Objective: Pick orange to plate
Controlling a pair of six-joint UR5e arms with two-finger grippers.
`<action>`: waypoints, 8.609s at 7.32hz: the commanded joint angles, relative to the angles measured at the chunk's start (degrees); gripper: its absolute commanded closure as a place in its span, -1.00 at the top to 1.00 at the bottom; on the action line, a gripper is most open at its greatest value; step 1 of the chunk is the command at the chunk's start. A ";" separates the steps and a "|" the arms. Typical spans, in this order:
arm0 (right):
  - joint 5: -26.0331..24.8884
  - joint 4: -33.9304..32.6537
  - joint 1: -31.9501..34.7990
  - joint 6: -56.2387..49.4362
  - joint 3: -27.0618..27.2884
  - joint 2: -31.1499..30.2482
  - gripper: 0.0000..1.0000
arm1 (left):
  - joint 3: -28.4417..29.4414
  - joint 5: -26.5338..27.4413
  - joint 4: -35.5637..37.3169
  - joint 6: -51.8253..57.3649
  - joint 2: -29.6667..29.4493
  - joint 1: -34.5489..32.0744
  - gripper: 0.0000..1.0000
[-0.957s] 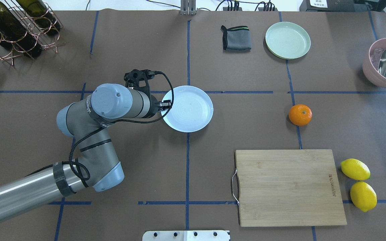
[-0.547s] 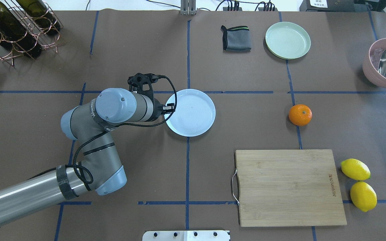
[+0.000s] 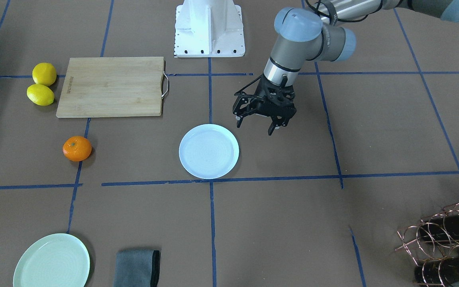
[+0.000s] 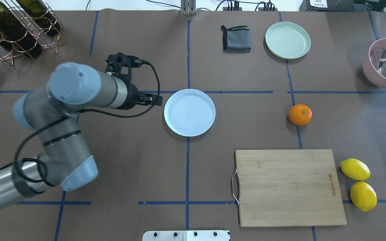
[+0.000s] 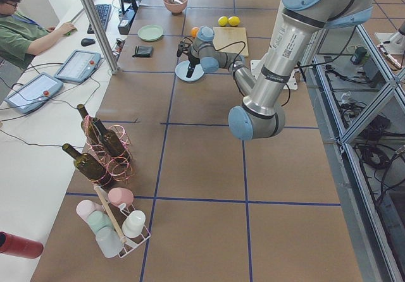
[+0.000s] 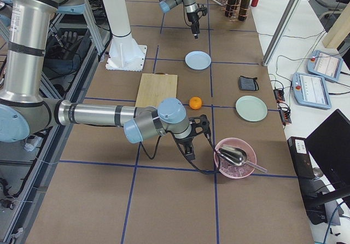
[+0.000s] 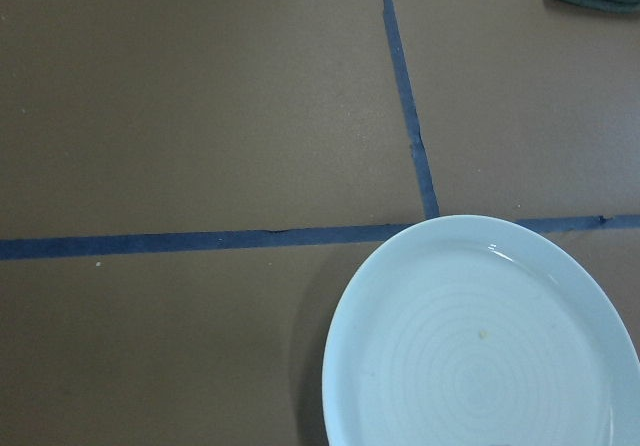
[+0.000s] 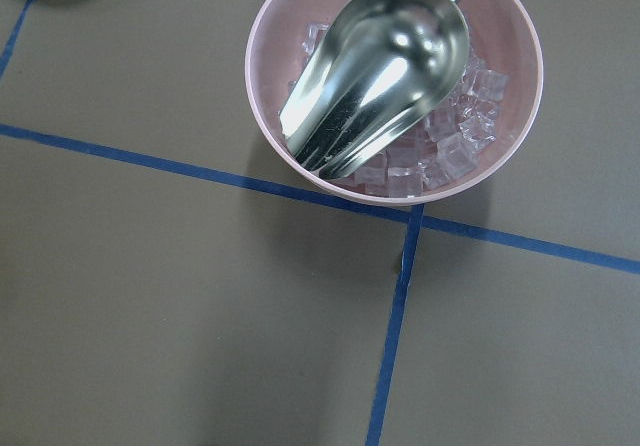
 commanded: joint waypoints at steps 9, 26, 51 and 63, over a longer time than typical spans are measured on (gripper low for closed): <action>-0.09 0.04 0.00 -0.09 -0.61 -0.07 1.00 | 5.11 -32.94 20.32 87.42 27.22 -57.06 1.00; -0.43 11.29 -12.87 18.31 4.91 1.15 1.00 | 7.05 -33.11 20.34 76.06 35.66 -61.51 1.00; -38.92 -18.14 -54.75 60.27 -8.93 49.55 -0.86 | 7.05 -33.46 20.07 76.15 35.66 -61.51 1.00; -44.47 -17.45 -60.82 69.08 -27.25 64.88 1.00 | 7.13 -33.46 19.99 76.15 35.66 -61.51 1.00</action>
